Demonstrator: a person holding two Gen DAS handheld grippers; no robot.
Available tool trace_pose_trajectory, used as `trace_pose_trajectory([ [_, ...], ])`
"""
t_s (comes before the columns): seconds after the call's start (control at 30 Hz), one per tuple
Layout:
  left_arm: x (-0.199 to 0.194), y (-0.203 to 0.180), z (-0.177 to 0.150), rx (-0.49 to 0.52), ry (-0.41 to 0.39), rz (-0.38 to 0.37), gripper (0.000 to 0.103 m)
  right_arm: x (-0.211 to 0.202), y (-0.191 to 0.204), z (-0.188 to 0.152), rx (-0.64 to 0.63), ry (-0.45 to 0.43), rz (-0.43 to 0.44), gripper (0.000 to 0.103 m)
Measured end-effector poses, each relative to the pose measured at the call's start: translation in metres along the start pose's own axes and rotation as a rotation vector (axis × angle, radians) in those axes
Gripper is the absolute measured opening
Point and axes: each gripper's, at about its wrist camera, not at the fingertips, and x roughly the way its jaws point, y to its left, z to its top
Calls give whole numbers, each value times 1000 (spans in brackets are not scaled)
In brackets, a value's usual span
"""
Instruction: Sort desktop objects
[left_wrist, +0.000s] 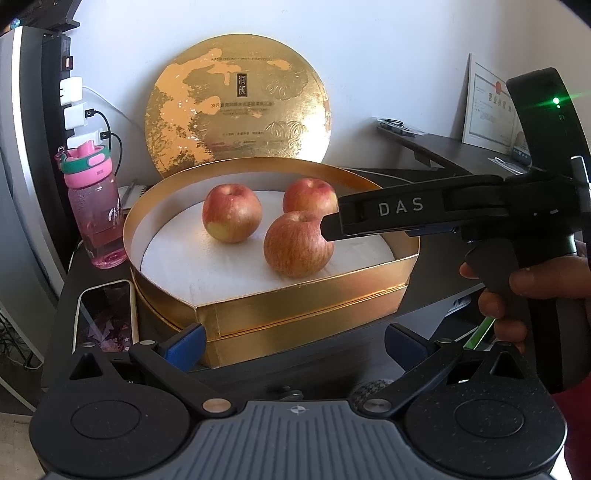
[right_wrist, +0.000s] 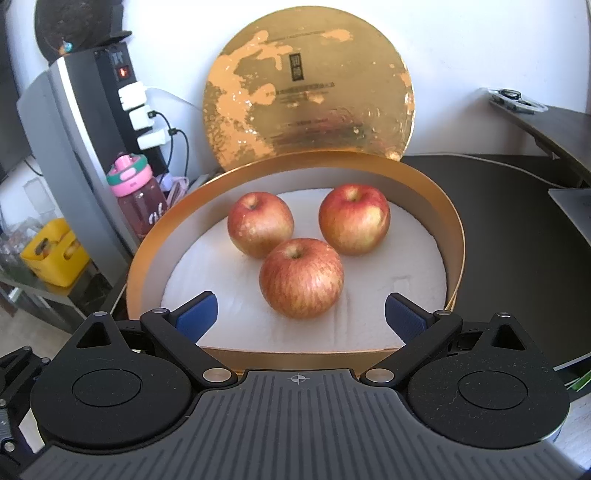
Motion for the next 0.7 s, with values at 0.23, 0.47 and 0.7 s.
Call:
trace_pose_trajectory([
  [0.23, 1, -1, 1, -1, 3, -3, 102, -1, 0, 0, 3, 1, 4, 100],
  [0.47, 3, -2, 2, -4, 11, -18, 102, 0, -1, 1, 2, -1, 10, 100],
  [0.7, 6, -6, 4, 9, 16, -54, 102, 0, -5, 3, 3, -10, -5, 100],
])
